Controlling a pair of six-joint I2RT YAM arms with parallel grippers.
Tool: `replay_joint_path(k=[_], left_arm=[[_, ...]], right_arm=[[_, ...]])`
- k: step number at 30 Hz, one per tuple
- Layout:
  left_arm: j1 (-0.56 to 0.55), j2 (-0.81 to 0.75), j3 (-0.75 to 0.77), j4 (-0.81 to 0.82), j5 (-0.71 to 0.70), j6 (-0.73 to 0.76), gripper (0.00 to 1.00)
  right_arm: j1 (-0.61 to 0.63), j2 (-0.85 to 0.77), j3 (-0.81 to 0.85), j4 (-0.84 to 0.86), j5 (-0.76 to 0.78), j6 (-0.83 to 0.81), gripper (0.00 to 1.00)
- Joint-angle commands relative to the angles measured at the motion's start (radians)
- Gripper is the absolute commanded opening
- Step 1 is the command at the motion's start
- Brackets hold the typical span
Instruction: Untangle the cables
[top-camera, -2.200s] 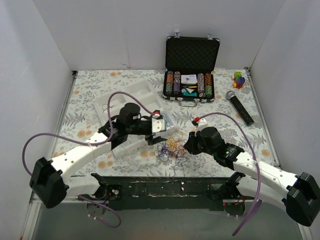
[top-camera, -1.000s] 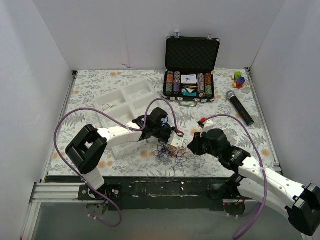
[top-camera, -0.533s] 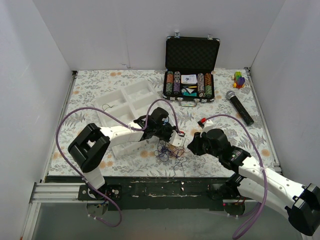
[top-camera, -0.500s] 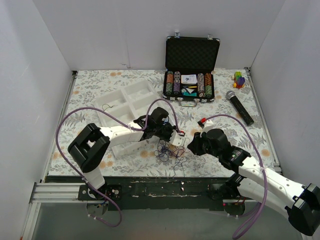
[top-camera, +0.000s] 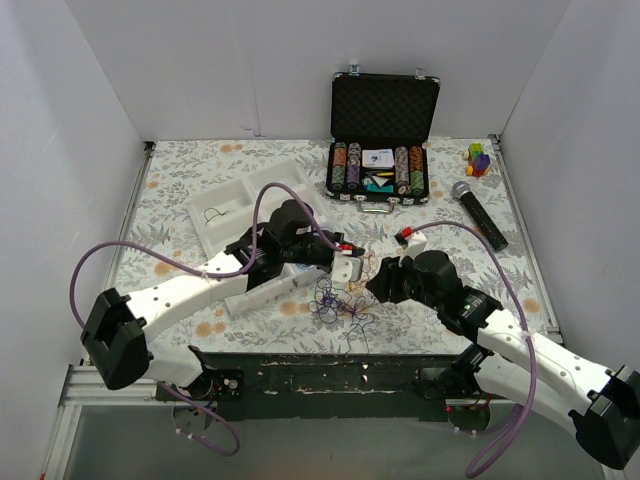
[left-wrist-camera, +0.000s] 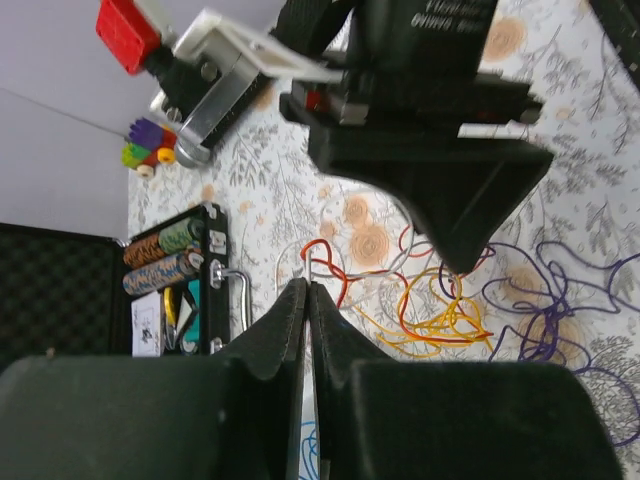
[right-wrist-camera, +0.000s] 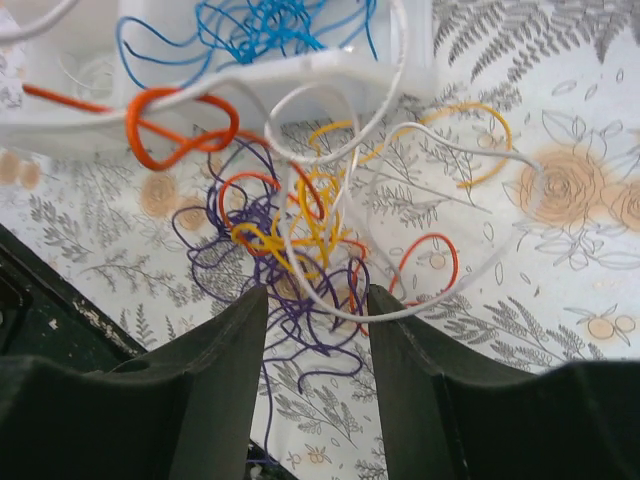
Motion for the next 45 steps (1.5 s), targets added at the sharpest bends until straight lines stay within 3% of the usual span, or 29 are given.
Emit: replay_joint_path(k=[1,11,17,21,28,45], left_arm=[[-0.025,-0.088,0.026,-0.052,0.049,-0.079,0.0],[-0.062,-0.133,0.041,-0.067,0.006,-0.165,0.0],[-0.071,-0.117,0.103,-0.064,-0.012,-0.306,0.0],[-0.071,-0.11,0.152,-0.064,-0.008,-0.4,0.0],[-0.073,-0.122,0.228,-0.067,-0.037,-0.428,0.0],[-0.073,-0.124,0.564,-0.066,-0.141,-0.331,0.0]], right_arm=[[-0.007,-0.017,0.072,0.095,-0.013,-0.028,0.55],[-0.005,-0.097,0.074,0.182,0.01,-0.031,0.58],[-0.005,-0.085,0.046,0.239,-0.031,0.004,0.52],[-0.005,-0.08,0.023,0.265,-0.03,0.032,0.43],[-0.005,-0.093,-0.003,0.194,0.021,0.027,0.17],[-0.005,-0.048,-0.182,0.248,0.017,0.081,0.19]])
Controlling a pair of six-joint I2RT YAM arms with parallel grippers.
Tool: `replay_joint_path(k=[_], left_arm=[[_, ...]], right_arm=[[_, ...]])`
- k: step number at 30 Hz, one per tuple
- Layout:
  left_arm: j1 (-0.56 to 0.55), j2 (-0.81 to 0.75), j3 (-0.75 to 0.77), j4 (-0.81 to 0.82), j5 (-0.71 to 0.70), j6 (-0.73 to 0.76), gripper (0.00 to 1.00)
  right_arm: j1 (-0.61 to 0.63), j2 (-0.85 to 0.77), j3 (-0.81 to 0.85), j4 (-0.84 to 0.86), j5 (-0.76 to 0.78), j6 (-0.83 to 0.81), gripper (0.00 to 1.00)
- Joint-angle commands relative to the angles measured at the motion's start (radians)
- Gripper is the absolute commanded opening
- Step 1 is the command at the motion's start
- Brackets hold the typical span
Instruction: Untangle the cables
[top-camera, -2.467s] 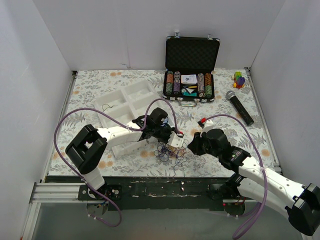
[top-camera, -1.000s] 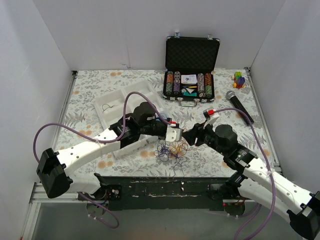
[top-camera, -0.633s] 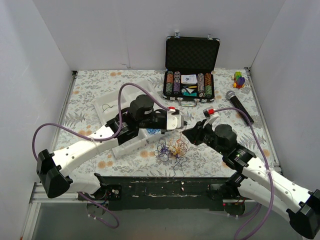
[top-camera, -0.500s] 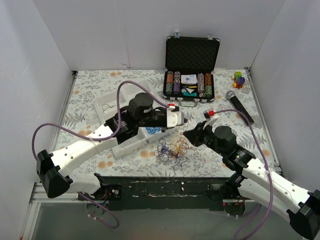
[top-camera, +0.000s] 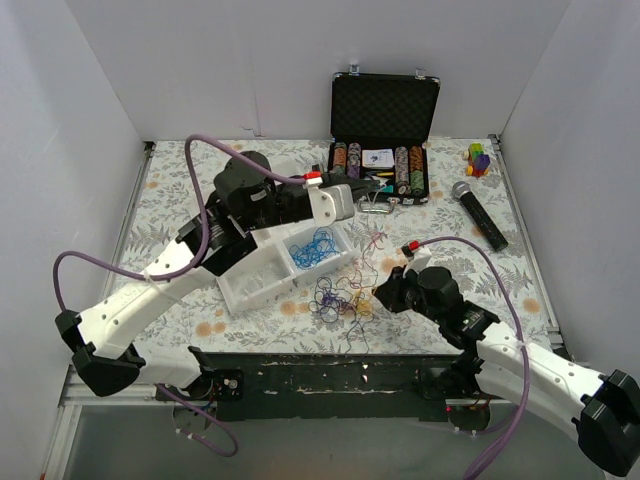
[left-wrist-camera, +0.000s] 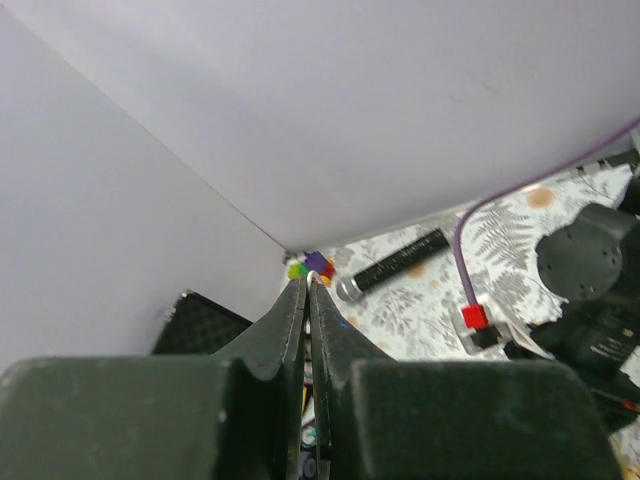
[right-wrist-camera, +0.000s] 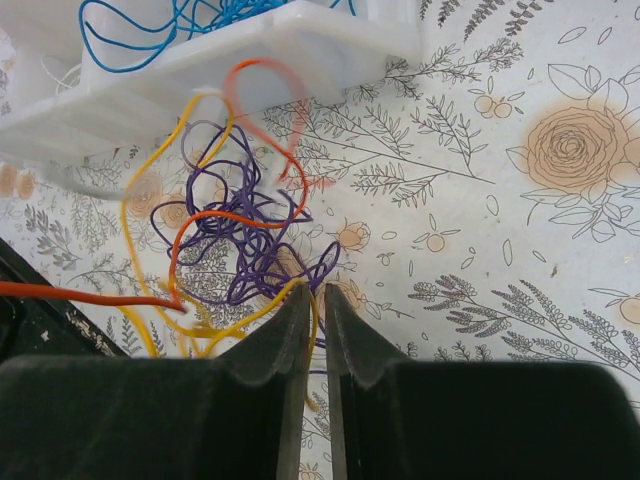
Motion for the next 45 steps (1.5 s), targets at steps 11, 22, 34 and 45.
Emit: replay_joint_path(k=[11,22,34,45], left_arm=[[-0.007,-0.074,0.028,-0.022,-0.022,0.075,0.0],[-0.012,-0.074,-0.008,-0.021,-0.018,0.073,0.0],[-0.018,-0.077,-0.027,-0.024,-0.038,0.113,0.0],[-0.018,-0.094,-0.089,-0.019,-0.072,0.165,0.0]], right_arm=[[-0.005,-0.203,0.076,-0.007,0.023,-0.071,0.58],[-0.005,-0.154,0.187,0.045,-0.156,-0.133,0.6],[0.0,-0.106,0.165,0.121,-0.281,-0.131,0.59],[0.0,-0.146,0.196,0.058,-0.278,-0.145,0.61]])
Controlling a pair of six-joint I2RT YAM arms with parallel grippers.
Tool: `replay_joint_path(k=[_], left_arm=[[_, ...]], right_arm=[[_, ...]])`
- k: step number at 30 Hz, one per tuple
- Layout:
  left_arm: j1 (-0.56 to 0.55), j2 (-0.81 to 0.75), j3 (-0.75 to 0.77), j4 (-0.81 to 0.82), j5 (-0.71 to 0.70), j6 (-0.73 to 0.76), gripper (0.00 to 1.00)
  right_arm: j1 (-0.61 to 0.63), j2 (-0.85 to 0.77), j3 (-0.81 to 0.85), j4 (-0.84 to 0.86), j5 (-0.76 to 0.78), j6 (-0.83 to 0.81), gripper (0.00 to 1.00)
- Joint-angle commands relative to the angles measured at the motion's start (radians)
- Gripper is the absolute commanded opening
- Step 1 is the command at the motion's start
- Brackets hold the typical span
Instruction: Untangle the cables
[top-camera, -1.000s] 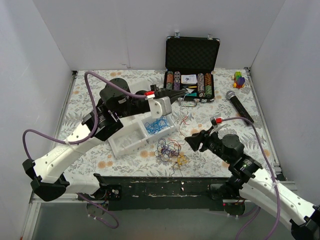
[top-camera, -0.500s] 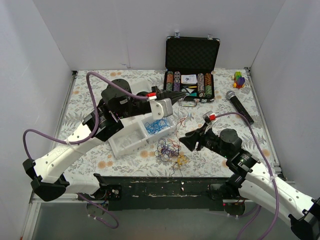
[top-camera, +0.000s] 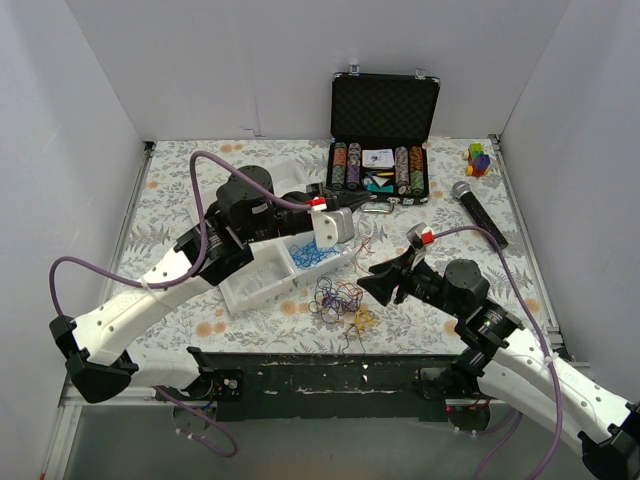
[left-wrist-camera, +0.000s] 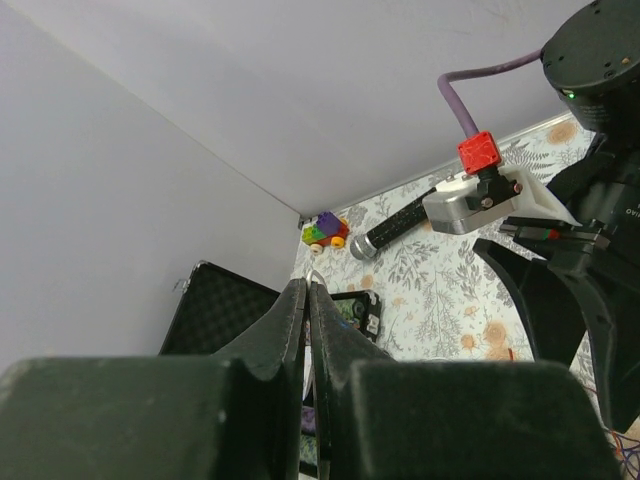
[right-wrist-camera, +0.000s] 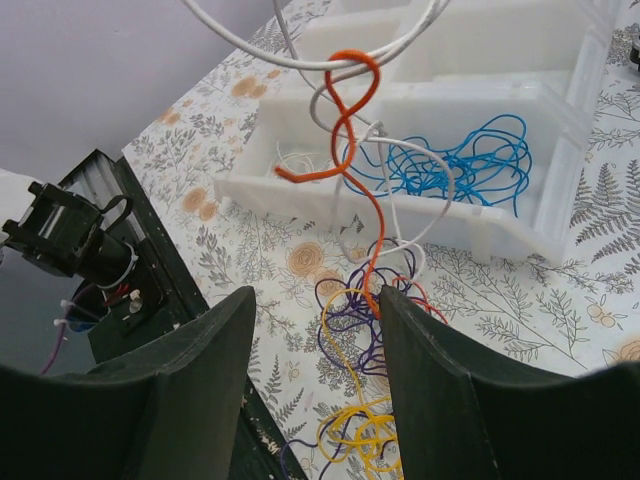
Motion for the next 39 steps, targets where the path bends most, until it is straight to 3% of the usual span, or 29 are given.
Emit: replay_joint_path(k=[1,11,14,23,32,39], left_arm=[[-0.005,-0.038,-0.013,0.011,-0.025,0.024,0.0],[-0.006,-0.039,0.004,0.011,-0.023,0.018,0.0],[-0.006,-0.041,0.004,0.013,-0.023,0.018,0.0],[-0.006,-0.047,0.035,0.017,-0.049,0.038,0.0],[-0.006,-0.07,0.075,0.124,-0.201,0.22,0.0],[-0.006,-0.091,-0.01,0.552,-0.399,0.479,0.0]], right_arm=[[0.0,0.007,0.035,0.033,-0.037,0.001,0.61],[0.0,0.074,0.041,0.018,0.039,-0.05,0.58],[0.001,0.111,0.05,0.016,0.027,-0.055,0.53],[0.003,0.162,0.004,0.041,0.024,-0.032,0.01],[0.004,0.139,-0.087,0.024,0.064,-0.013,0.01],[0.004,0.142,-0.175,0.024,0.128,0.025,0.01]])
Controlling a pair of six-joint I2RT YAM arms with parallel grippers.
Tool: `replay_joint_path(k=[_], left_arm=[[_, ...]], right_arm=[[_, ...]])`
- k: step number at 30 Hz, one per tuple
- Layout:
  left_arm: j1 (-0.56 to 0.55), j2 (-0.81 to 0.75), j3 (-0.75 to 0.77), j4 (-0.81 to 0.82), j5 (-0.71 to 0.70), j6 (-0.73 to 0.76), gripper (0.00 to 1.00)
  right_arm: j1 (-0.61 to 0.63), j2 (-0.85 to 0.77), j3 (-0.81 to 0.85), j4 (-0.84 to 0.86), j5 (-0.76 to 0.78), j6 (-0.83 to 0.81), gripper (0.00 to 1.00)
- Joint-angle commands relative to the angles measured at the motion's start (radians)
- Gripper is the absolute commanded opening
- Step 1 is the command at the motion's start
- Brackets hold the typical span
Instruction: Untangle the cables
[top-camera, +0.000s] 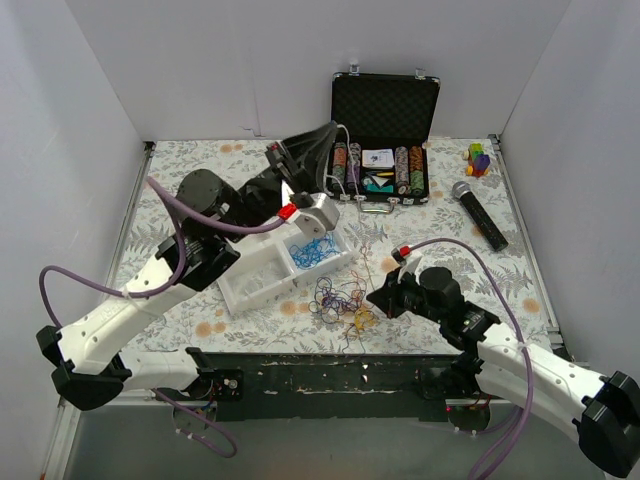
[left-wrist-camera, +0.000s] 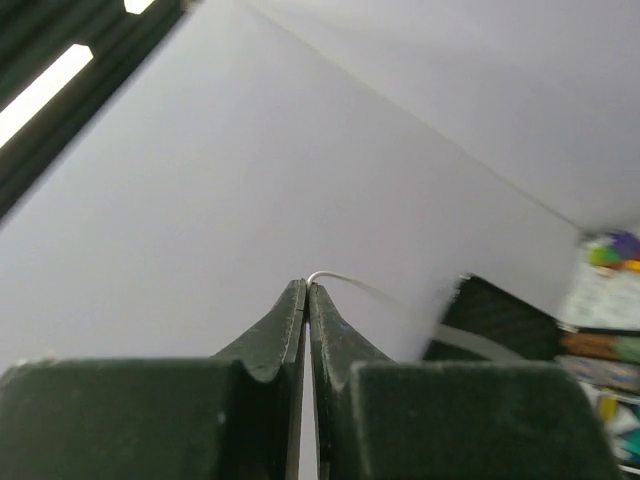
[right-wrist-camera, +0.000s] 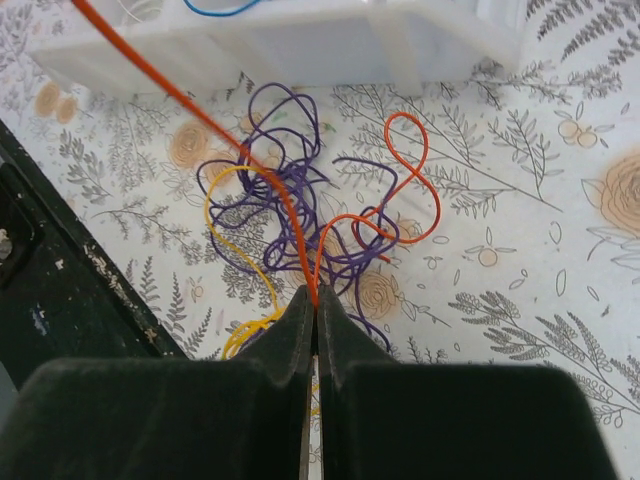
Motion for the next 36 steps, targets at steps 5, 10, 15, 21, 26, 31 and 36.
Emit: replay_joint_path(k=[5,10,15,21,26,31,36], left_arm=[[-0.004,-0.039,0.022,0.362,-0.257,0.234,0.0],[0.015,-0.107,-0.068,0.29,-0.324,0.183,0.0],[0.032,-0.179,-0.131,0.101,-0.361,0.083,0.0],[0.035,-0.299,-0.304,0.0,-0.412,0.03,0.0],[0.038,-0.365,-0.405,-0.064,-0.429,-0.03,0.0],[0.039,-0.421,-0.493,-0.095,-0.435,-0.046,0.0],[0.041,-0.463,-0.553,-0.106,-0.444,-0.055,0.0]], right_arm=[[0.002,-0.006,-0.055,0.028,0.077,0.049,0.01],[0.002,-0.007,-0.058,0.032,0.084,0.052,0.01],[0.003,-0.01,-0.046,0.029,0.084,0.055,0.01],[0.003,-0.02,-0.023,0.018,0.089,0.056,0.01],[0.003,-0.021,-0.005,0.0,0.098,0.052,0.01],[0.003,-0.017,0.011,-0.008,0.104,0.049,0.01],[0.003,-0.017,0.023,-0.018,0.106,0.047,0.01]])
